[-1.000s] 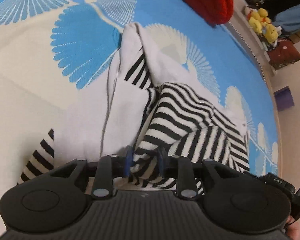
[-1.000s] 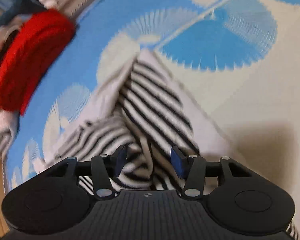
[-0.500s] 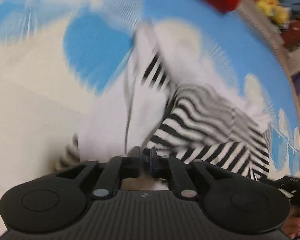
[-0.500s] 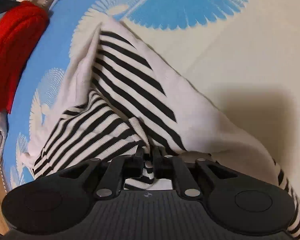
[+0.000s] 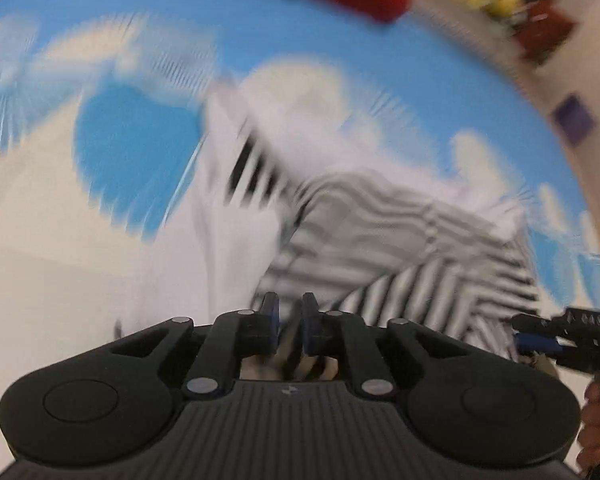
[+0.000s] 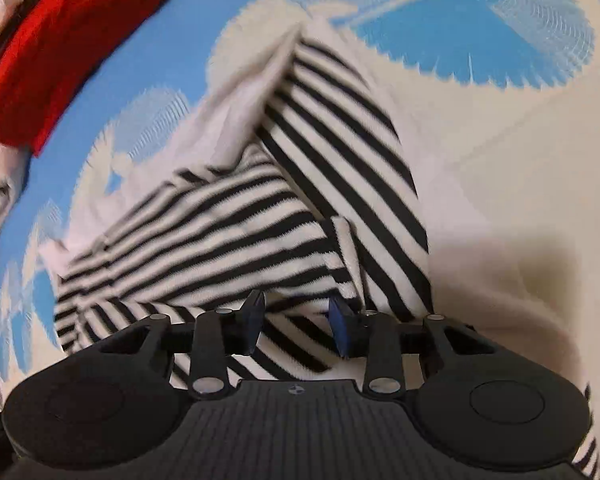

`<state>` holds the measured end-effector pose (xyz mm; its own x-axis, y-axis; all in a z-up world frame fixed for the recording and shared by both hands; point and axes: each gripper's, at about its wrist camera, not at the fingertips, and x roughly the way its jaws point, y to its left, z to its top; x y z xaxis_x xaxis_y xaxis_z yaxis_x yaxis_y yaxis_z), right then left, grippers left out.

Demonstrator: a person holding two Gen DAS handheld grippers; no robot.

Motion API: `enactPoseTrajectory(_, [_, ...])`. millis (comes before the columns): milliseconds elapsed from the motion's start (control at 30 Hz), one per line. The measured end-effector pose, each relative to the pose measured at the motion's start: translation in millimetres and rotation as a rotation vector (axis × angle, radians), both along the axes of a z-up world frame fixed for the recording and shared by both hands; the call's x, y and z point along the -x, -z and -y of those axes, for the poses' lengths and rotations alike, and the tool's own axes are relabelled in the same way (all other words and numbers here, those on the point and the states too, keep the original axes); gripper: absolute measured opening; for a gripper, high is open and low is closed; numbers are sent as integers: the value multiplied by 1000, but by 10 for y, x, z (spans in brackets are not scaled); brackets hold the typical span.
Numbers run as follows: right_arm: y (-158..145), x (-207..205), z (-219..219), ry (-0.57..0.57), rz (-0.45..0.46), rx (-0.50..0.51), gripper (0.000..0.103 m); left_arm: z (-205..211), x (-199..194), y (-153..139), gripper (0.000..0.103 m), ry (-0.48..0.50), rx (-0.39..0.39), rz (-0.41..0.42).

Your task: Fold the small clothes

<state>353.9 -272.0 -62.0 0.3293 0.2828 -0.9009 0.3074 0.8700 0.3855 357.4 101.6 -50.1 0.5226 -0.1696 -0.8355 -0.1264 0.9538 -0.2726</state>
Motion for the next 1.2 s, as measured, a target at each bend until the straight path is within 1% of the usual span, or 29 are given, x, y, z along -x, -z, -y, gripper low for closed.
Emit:
enactPoseTrajectory(33, [-114, -2, -10, -19, 58, 11, 39, 17, 31, -34, 15, 9, -24, 45])
enactPoseTrajectory(67, [-198, 22, -20, -42, 105, 36, 42, 47, 66, 24, 15, 30, -51, 53])
enactPoseTrajectory(100, [-210, 13, -46, -65, 109, 67, 43, 65, 81, 150, 15, 49, -73, -4])
enactPoseTrajectory(133, [-162, 9, -56, -80, 80, 87, 43, 72, 93, 312, 13, 60, -78, -105])
enactPoseTrajectory(167, [-81, 12, -49, -82, 32, 96, 39, 22, 204, 321, 14, 43, -66, -104])
enactPoseTrajectory(200, [-31, 65, -14, -59, -14, 93, 35, 28, 287, 224, 14, 45, -75, -107])
enactPoseTrajectory(233, [-58, 110, 48, -17, -27, 85, 33, 50, 361, 81, 15, 72, -80, -100])
enactPoseTrajectory(267, [-223, 214, 100, 25, 0, 85, 35, 65, 500, -150, 16, 102, -81, -30])
enactPoseTrajectory(300, [-473, 345, 110, 30, 69, 102, 35, 79, 651, -389, 19, 116, -98, 52])
enactPoseTrajectory(333, [-709, 461, 93, 13, 141, 125, 35, 96, 790, -586, 22, 135, -118, 109])
enactPoseTrajectory(367, [-974, 621, 97, -6, 228, 148, 37, 110, 958, -789, 22, 156, -139, 158])
enactPoseTrajectory(400, [-1225, 806, 123, -17, 313, 157, 41, 108, 1164, -983, 22, 170, -150, 209])
enactPoseTrajectory(467, [-1649, 1223, 230, -34, 456, 154, 46, 72, 1531, -1260, 22, 178, -142, 278])
enactPoseTrajectory(500, [-1781, 1425, 284, -39, 503, 156, 48, 64, 1727, -1392, 22, 179, -125, 304])
enactPoseTrajectory(533, [-1845, 1565, 354, -38, 538, 156, 48, 60, 1906, -1458, 26, 183, -109, 325])
enactPoseTrajectory(567, [-1910, 1779, 442, -43, 576, 167, 49, 47, 2079, -1500, 34, 184, -97, 346])
enactPoseTrajectory(600, [-1919, 1944, 506, -46, 598, 184, 50, 25, 2270, -1494, 38, 183, -91, 369])
enactPoseTrajectory(633, [-1882, 2099, 575, -46, 604, 216, 50, 25, 2419, -1457, 45, 182, -92, 389])
enactPoseTrajectory(700, [-1760, 2280, 670, -24, 574, 280, 50, -60, 2724, -1276, 46, 153, -112, 402])
enactPoseTrajectory(733, [-1646, 2372, 706, -9, 565, 300, 50, -69, 2808, -1104, 45, 133, -137, 363])
enactPoseTrajectory(767, [-1495, 2468, 743, -2, 540, 316, 50, -57, 2788, -966, 40, 98, -179, 244])
enactPoseTrajectory(800, [-1386, 2482, 758, -2, 458, 324, 50, -61, 2767, -906, 40, 63, -186, 174])
enactPoseTrajectory(833, [-1248, 2437, 747, 11, 381, 304, 50, -95, 2790, -890, 42, 44, -149, 168])
enactPoseTrajectory(867, [-1183, 2445, 792, 35, 358, 251, 49, -123, 2797, -884, 42, 33, -118, 170])
enactPoseTrajectory(900, [-1140, 2447, 810, 35, 342, 230, 49, -133, 2777, -883, 42, 20, -120, 165])
enactPoseTrajectory(967, [-1090, 2434, 801, 2, 308, 241, 49, -148, 2729, -861, 45, 10, -148, 156])
enactPoseTrajectory(1100, [-995, 2418, 779, -35, 266, 250, 50, -259, 2617, -727, 45, -40, -97, 71])
enactPoseTrajectory(1167, [-954, 2397, 738, -35, 238, 259, 51, -346, 2606, -626, 56, -64, -58, 28])
enactPoseTrajectory(1200, [-925, 2400, 744, -33, 223, 255, 51, -385, 2590, -570, 58, -76, -30, -3])
